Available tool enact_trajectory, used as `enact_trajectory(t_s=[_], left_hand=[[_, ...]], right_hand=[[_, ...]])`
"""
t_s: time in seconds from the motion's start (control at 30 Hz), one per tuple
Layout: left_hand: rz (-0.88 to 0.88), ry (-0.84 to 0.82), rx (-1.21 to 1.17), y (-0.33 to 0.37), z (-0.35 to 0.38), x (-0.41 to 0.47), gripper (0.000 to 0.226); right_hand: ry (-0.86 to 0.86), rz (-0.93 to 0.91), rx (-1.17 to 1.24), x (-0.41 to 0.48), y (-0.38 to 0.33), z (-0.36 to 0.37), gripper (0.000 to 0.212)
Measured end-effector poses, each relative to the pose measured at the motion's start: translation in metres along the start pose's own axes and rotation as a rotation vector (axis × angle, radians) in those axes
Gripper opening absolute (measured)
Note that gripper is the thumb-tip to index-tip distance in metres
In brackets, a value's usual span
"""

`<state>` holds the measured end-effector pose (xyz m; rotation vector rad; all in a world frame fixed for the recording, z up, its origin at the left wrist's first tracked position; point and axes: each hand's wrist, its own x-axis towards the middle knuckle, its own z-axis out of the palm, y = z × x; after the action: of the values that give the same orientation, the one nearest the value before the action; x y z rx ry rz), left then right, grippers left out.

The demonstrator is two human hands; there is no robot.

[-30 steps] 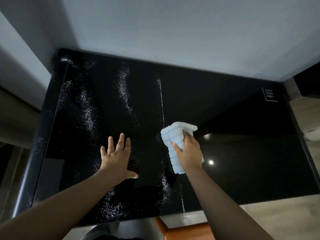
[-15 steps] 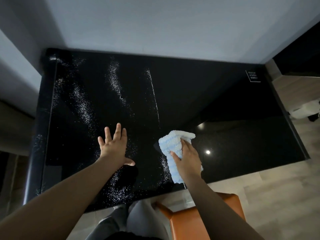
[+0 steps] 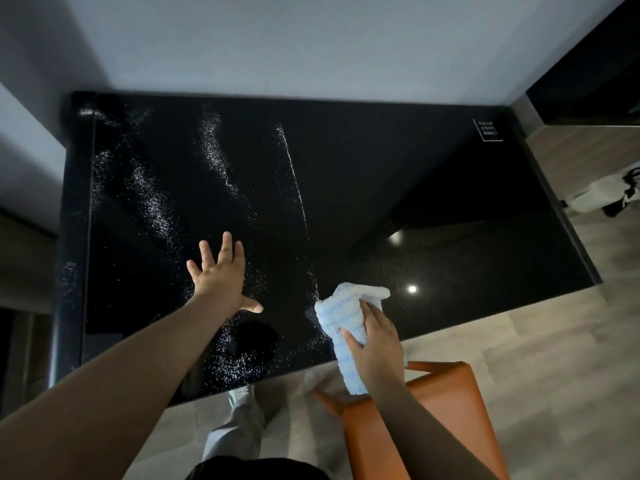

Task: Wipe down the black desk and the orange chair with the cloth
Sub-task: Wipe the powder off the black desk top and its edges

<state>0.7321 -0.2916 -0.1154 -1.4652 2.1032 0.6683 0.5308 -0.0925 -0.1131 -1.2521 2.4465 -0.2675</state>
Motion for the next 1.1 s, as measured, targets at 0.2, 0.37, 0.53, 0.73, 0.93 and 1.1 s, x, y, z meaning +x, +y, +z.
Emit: enact_trajectory(t_s=[0.2, 0.37, 0.53, 0.73, 0.93, 1.1], left_hand=[[-0.003, 0.01, 0.012, 0.001, -0.002, -0.003, 0.138], [-0.001, 0.013, 0.012, 0.003, -0.003, -0.007, 0.138], [-0.001, 0.012, 0.003, 0.003, -0.003, -0.008, 0.137], [-0.004, 0.008, 0.016, 0.003, -0.001, -0.005, 0.138], [-0.015, -0.013, -0.005, 0.003, 0.001, -0.001, 0.139], [0.001, 0.0, -0.044, 0.0, 0.004, 0.0, 0.138]], right_hand=[[-0.026, -0.025, 0.023, -0.03, 0.02, -0.002, 0.056], [-0.04, -0.026, 0.044, -0.048, 0.032, -0.007, 0.045], [-0.026, 0.025, 0.018, -0.057, 0.038, -0.016, 0.033], [0.168, 0.051, -0.019, -0.038, 0.028, -0.036, 0.034], [0.228, 0.075, 0.149, 0.018, -0.013, -0.055, 0.032], [0.259, -0.013, 0.205, 0.071, -0.053, -0.062, 0.029]])
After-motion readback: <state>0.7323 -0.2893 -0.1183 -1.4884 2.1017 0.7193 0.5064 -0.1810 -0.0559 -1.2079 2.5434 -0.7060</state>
